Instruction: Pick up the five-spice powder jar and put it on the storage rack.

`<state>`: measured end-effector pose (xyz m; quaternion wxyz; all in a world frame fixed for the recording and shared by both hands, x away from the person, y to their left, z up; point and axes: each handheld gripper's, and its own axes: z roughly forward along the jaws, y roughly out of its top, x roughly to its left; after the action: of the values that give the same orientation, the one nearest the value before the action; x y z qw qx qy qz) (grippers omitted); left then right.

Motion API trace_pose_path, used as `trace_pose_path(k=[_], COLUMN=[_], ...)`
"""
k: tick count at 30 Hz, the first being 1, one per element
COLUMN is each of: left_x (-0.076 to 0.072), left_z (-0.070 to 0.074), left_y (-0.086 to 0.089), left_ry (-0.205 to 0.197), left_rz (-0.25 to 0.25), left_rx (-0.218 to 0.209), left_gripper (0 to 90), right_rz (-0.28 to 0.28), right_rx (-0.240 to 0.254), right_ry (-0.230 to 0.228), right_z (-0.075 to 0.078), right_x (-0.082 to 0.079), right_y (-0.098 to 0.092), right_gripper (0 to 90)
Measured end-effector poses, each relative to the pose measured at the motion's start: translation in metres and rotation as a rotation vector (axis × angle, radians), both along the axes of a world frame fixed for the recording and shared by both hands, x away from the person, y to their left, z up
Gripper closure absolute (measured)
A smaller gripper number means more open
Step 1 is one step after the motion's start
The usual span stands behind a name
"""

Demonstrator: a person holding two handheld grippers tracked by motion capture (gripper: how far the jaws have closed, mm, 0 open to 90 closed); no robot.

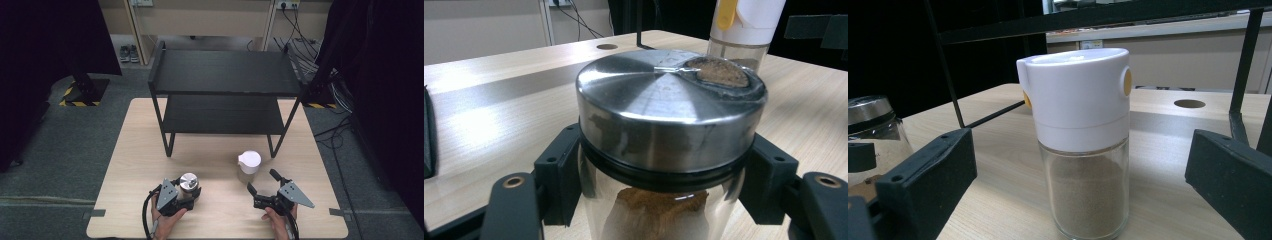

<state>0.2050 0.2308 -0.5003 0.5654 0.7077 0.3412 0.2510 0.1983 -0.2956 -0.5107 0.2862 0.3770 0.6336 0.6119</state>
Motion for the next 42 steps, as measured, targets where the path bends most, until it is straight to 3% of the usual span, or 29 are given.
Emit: trace_pose_path(k=[10, 16, 33, 42], left_x=[-0.002, -0.002, -0.003, 0.0], left_z=[-0.001, -0.007, -0.005, 0.007], left_y=[-0.001, 0.007, 0.007, 0.006], left_ry=[-0.012, -0.009, 0.004, -0.017], left_rz=[0.006, 0.012, 0.007, -0.004], left_rx=[0.0, -0.06, -0.069, -0.076], left_gripper=[30.8, 30.9, 30.9, 30.9], right_rz=[0.001, 0.0, 0.002, 0.003], right_rx=[0.0, 0.003, 0.005, 0.014], right_ry=[0.0, 0.001, -0.001, -0.001], right_z=[0.0, 0.0, 0.0, -0.001], right_x=[0.0, 0.0, 0.0, 0.0], right_y=[0.0, 0.0, -0.001, -0.001], right_gripper=[0.3, 0.3, 0.3, 0.4])
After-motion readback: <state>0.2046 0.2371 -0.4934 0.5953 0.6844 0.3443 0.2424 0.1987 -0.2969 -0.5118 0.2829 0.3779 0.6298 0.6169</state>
